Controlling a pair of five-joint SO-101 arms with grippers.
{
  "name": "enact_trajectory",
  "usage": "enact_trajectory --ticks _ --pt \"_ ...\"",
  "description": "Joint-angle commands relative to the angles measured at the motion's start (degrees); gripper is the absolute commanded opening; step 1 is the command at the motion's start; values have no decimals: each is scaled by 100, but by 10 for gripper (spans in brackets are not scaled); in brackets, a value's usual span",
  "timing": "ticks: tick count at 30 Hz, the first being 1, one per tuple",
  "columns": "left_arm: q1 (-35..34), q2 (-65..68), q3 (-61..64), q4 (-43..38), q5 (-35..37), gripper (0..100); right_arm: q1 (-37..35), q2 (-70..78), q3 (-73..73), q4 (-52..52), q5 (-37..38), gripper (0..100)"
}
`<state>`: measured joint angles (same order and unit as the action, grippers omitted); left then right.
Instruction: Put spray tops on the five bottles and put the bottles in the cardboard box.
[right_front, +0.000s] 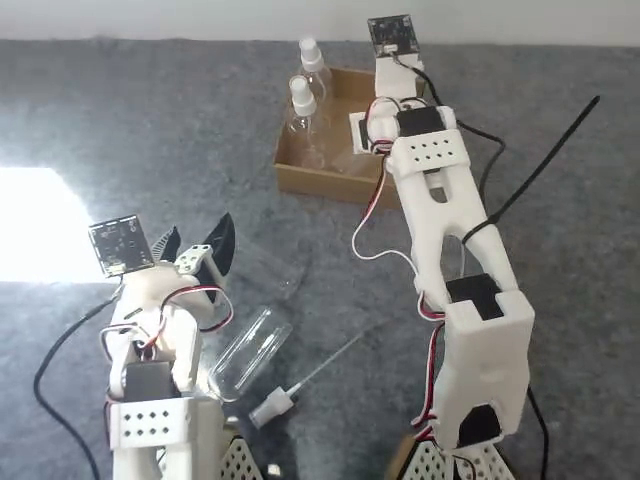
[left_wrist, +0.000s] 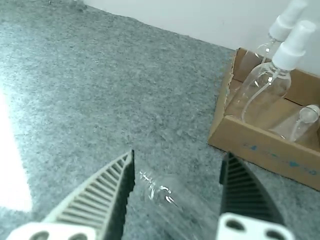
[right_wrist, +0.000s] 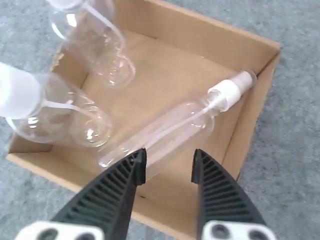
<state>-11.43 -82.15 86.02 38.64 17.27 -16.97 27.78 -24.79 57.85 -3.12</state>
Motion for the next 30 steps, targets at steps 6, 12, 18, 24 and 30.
enact_trajectory --ticks 6,12,18,24,30 --pt "-26 -88 -119 -132 -35 257 -180 435 -185 -4 26 124" --pt "-26 -88 -145 -123 -35 257 -189 690 -193 -338 18 125" --pt "-26 -88 -145 -123 -35 257 -259 716 -193 -549 -440 128" --pt "-26 -88 -154 -123 -35 257 -215 505 -193 -303 -598 128" --pt "-26 -88 -154 -123 -35 257 -251 330 -193 -119 -659 128"
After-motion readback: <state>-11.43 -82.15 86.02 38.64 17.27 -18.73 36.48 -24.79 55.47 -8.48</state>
